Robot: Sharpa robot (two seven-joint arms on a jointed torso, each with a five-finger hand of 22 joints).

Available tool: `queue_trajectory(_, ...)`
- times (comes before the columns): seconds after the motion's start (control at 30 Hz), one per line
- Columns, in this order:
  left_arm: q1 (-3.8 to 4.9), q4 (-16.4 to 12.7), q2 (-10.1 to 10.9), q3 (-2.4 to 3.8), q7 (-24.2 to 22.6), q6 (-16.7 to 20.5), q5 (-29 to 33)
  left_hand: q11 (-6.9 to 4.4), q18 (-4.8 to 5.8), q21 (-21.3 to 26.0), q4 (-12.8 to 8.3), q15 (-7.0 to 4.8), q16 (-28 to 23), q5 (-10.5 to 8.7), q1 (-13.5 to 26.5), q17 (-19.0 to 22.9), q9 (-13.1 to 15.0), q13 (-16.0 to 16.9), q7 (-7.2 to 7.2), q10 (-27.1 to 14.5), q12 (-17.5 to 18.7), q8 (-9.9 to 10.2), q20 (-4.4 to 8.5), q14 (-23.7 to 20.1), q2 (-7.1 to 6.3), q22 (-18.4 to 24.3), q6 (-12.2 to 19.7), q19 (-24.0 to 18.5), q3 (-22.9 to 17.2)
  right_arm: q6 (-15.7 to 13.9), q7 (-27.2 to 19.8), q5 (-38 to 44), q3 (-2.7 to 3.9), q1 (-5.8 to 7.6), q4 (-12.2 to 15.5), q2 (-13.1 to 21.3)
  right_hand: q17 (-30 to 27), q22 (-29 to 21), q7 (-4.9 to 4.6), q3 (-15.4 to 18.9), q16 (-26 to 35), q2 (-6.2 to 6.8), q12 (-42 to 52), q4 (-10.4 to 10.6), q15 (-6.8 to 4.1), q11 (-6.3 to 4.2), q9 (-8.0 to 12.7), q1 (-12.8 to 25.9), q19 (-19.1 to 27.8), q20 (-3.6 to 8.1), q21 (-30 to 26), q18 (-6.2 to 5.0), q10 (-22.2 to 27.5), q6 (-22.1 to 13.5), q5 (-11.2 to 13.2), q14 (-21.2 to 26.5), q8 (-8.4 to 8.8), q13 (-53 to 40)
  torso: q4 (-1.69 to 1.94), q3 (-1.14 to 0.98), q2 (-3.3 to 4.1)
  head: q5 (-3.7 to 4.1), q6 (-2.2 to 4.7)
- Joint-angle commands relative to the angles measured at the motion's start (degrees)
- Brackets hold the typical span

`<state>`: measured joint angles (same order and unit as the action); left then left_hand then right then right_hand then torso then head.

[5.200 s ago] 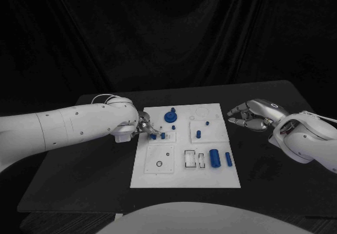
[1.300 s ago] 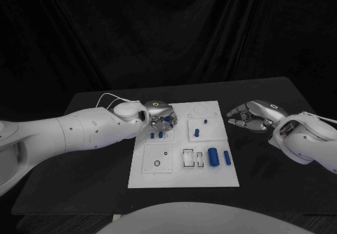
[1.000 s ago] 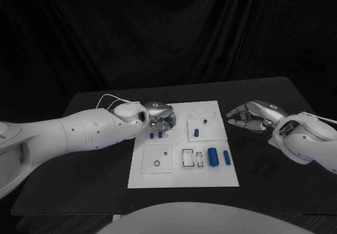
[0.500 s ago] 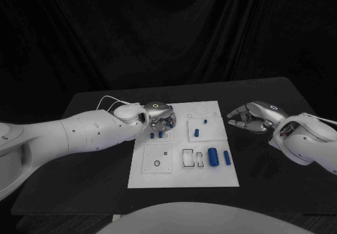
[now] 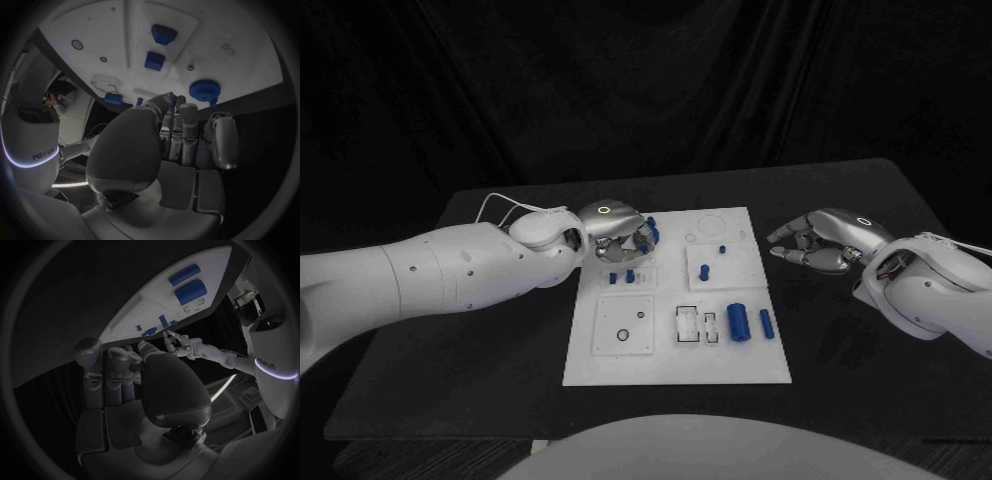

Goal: Assemble the parts on the task board

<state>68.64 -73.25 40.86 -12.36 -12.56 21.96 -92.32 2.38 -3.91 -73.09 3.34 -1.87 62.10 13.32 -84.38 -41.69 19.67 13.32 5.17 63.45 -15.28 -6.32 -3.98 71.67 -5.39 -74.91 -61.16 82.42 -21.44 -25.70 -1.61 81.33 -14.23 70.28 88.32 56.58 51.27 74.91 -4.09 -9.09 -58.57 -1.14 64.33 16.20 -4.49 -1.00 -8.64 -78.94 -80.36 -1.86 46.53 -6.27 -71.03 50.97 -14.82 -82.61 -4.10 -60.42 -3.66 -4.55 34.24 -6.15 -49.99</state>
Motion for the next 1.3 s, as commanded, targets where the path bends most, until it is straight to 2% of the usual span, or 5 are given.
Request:
queue_trajectory(0.03, 1.01, -1.16, 1.09, 0.07, 0.37, -2.29, 0.00, -0.03, 0.14, 0.44, 0.00, -0.02, -0.50, -0.23, 0.46, 0.48, -0.52, -0.88, 0.31, -0.62, 1.55, 0.64, -0.07, -0.46, -0.12, -10.11, 0.17, -0.51, -0.42, 0.38, 0.47, -0.18, 0.05, -0.16, -0.09, -0.02, -0.09, 6.02, -0.08, -0.09, 0.40, -0.15, -0.30, 0.25, 0.09, -0.02, 0.08, -0.06, 0.04, -0.15, -0.31, -0.53, 0.25, -0.21, -0.38, 0.47, 0.09, 0.07, 0.00, -0.03, -0.16, -0.15, -0.01)
queue_trajectory(0.23, 1.81, -2.22, 3.06, 0.05, 0.96, -4.95, 0.00, 0.09, 0.04, 1.07, 0.22, 0.05, -1.22, -0.68, 1.00, 1.26, -1.05, -1.88, 0.34, -1.04, 3.32, 1.46, -0.10, -0.87, -0.36, -9.96, 0.73, -0.86, -0.72, 0.53, 0.29, -0.75, 0.05, -0.22, -0.27, -0.10, -0.09, 6.00, -0.08, -0.09, 0.41, -0.16, -0.30, 0.26, 0.09, -0.02, 0.08, -0.04, 0.06, -0.15, -0.37, -0.54, 0.25, -0.19, -0.37, 0.48, 0.09, 0.07, 0.00, -0.19, -0.31, -0.18, -0.01)
queue_trajectory(0.57, 2.00, -2.79, 4.68, 0.03, 2.25, -7.25, 0.00, 0.22, -0.05, 1.61, 0.63, 0.16, -1.75, -1.72, 1.62, 1.87, -1.36, -2.59, 0.40, -1.17, 4.47, 1.87, -0.17, -1.23, -0.52, -9.83, 0.89, -1.15, -0.77, 0.88, 0.29, -0.93, 0.05, -0.43, -0.33, 0.09, -0.17, 5.98, -0.07, -0.12, 0.48, -0.17, -0.30, 0.25, 0.09, -0.03, 0.09, -0.04, 0.08, -0.16, -0.48, -0.55, 0.25, -0.17, -0.37, 0.50, 0.08, 0.07, 0.18, -0.35, -0.31, -0.27, -0.01)
queue_trajectory(0.97, 1.30, -1.24, 3.43, 0.03, 3.13, -8.04, 0.00, 0.30, -0.09, 1.84, 0.69, 0.22, -2.08, -1.91, 1.75, 2.25, -1.51, -2.92, 0.44, -1.29, 4.98, 2.08, -0.22, -1.52, -0.67, -9.78, 1.05, -1.28, -0.82, 1.03, 0.26, -0.96, 0.04, -0.58, -0.34, -0.06, -0.24, 5.95, -0.05, -0.16, 0.55, -0.20, -0.42, 0.25, 0.10, -0.03, 0.09, -0.04, 0.12, -0.16, -0.66, -0.58, 0.35, -0.11, -0.37, 0.54, 0.06, 0.21, 0.13, -0.15, -0.27, -0.54, -0.01)
queue_trajectory(1.3, 0.44, -0.19, 2.22, 0.03, 3.43, -7.68, 0.00, 0.32, -0.08, 1.86, 0.56, 0.28, -2.21, -1.85, 1.58, 2.35, -1.55, -3.04, 0.48, -0.98, 5.11, 2.06, -0.26, -1.67, -0.66, -9.79, 0.90, -1.30, -0.97, 0.99, 0.24, -0.96, 0.04, -0.60, -0.25, -0.01, -0.32, 5.96, -0.02, -0.20, 0.63, -0.20, -0.44, 0.23, 0.10, -0.04, 0.09, -0.05, 0.11, -0.17, -0.58, -0.56, 0.37, -0.06, -0.38, 0.57, 0.03, 0.22, 0.14, -0.25, -0.17, -0.49, -0.01)
